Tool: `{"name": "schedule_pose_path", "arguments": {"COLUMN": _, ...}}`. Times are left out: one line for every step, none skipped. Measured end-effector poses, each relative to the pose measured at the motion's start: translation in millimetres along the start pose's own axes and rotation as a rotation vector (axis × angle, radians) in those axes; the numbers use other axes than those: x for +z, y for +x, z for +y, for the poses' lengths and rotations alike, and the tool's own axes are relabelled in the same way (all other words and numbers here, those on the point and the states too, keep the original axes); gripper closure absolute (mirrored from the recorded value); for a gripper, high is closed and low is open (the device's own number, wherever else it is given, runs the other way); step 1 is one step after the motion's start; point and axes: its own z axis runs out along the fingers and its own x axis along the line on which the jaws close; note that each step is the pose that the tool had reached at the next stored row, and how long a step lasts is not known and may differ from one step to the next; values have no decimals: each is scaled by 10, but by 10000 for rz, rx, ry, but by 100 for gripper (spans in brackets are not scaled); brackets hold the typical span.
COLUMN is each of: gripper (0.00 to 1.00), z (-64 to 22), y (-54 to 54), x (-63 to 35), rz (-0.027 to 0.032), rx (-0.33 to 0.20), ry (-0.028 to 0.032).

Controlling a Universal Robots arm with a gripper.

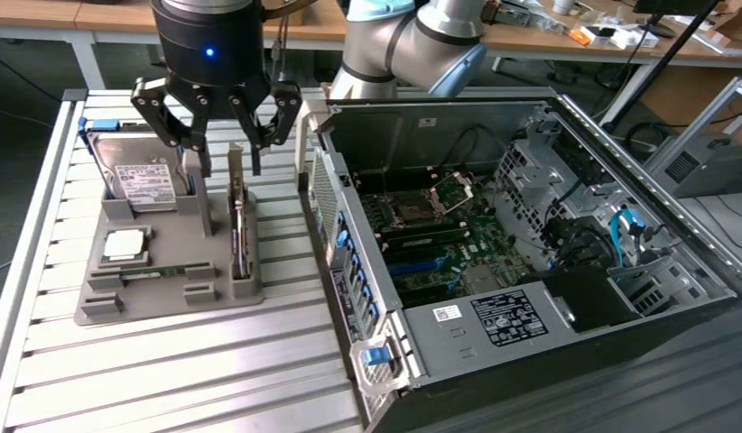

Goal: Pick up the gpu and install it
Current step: 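Pick up the gpu and move the gpu toward the slot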

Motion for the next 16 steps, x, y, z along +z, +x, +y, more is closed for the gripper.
{"name": "schedule_pose_path", "arguments": {"gripper": 46, "z": 0, "y": 2, "x": 5, "rz": -1, "rx": 1, "ry": -1}}
{"name": "schedule_pose_path", "arguments": {"gripper": 46, "z": -1, "y": 5, "x": 11, "rz": -1, "rx": 0, "ry": 0}}
{"name": "schedule_pose_path", "arguments": {"gripper": 46, "z": -1, "y": 7, "x": 14, "rz": 1, "rx": 0, "ry": 1}}
{"name": "schedule_pose_path", "arguments": {"gripper": 46, "z": -1, "y": 8, "x": 18, "rz": 1, "rx": 0, "ry": 1}}
{"name": "schedule_pose_path", "arguments": {"gripper": 46, "z": -2, "y": 9, "x": 21, "rz": 2, "rx": 0, "ry": 2}}
{"name": "schedule_pose_path", "arguments": {"gripper": 46, "z": -2, "y": 10, "x": 24, "rz": 2, "rx": -1, "ry": 2}}
{"name": "schedule_pose_path", "arguments": {"gripper": 46, "z": -2, "y": 11, "x": 27, "rz": 1, "rx": 0, "ry": 1}}
{"name": "schedule_pose_path", "arguments": {"gripper": 46, "z": -2, "y": 11, "x": 30, "rz": 0, "rx": 0, "ry": 0}}
{"name": "schedule_pose_path", "arguments": {"gripper": 46, "z": -2, "y": 11, "x": 32, "rz": 1, "rx": 0, "ry": 1}}
{"name": "schedule_pose_path", "arguments": {"gripper": 46, "z": -2, "y": 11, "x": 35, "rz": 1, "rx": 0, "ry": 1}}
{"name": "schedule_pose_path", "arguments": {"gripper": 46, "z": -3, "y": 12, "x": 37, "rz": 1, "rx": 0, "ry": 1}}
{"name": "schedule_pose_path", "arguments": {"gripper": 46, "z": -3, "y": 13, "x": 40, "rz": 1, "rx": 0, "ry": 1}}
{"name": "schedule_pose_path", "arguments": {"gripper": 46, "z": -3, "y": 13, "x": 42, "rz": 1, "rx": 0, "ry": 1}}
{"name": "schedule_pose_path", "arguments": {"gripper": 46, "z": -3, "y": 15, "x": 44, "rz": 2, "rx": 0, "ry": 3}}
{"name": "schedule_pose_path", "arguments": {"gripper": 46, "z": -3, "y": 17, "x": 47, "rz": 1, "rx": 0, "ry": 9}}
{"name": "schedule_pose_path", "arguments": {"gripper": 46, "z": -3, "y": 18, "x": 48, "rz": 0, "rx": 0, "ry": 12}}
